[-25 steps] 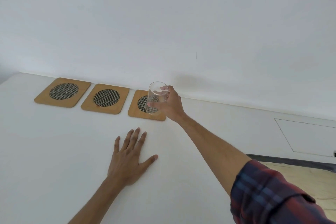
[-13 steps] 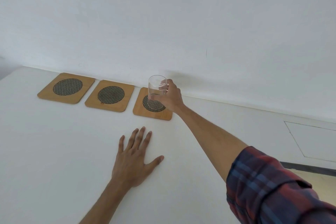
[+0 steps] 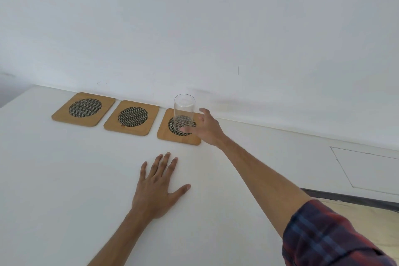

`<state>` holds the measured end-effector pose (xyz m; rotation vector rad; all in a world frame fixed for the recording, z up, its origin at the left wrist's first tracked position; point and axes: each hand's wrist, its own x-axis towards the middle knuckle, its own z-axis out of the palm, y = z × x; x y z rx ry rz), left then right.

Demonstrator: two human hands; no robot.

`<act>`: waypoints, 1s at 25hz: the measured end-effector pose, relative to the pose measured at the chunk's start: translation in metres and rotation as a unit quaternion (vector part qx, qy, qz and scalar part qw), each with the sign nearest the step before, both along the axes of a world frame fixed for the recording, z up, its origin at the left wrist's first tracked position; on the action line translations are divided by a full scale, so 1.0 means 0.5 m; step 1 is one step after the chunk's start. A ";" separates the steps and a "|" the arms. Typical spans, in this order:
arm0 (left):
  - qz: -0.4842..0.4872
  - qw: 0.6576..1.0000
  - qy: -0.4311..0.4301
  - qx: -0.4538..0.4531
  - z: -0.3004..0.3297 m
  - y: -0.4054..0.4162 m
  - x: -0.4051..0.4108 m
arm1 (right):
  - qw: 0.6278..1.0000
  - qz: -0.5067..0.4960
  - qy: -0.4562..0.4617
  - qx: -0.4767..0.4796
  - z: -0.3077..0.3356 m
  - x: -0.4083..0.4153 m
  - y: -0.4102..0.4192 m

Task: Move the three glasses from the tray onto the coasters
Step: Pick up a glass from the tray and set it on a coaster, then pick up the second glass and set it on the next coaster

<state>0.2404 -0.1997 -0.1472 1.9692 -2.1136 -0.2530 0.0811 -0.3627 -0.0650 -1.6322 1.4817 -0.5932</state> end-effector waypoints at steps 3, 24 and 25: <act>0.006 1.000 0.013 -0.009 0.004 0.003 -0.004 | 0.998 0.008 0.025 -0.059 0.010 -0.050 0.077; 0.030 0.976 0.195 -0.095 0.154 0.322 -0.414 | 0.970 0.005 0.195 -0.147 0.091 -0.595 0.606; 0.021 0.975 0.202 -0.091 0.155 0.334 -0.438 | 0.969 0.000 0.202 -0.143 0.090 -0.630 0.625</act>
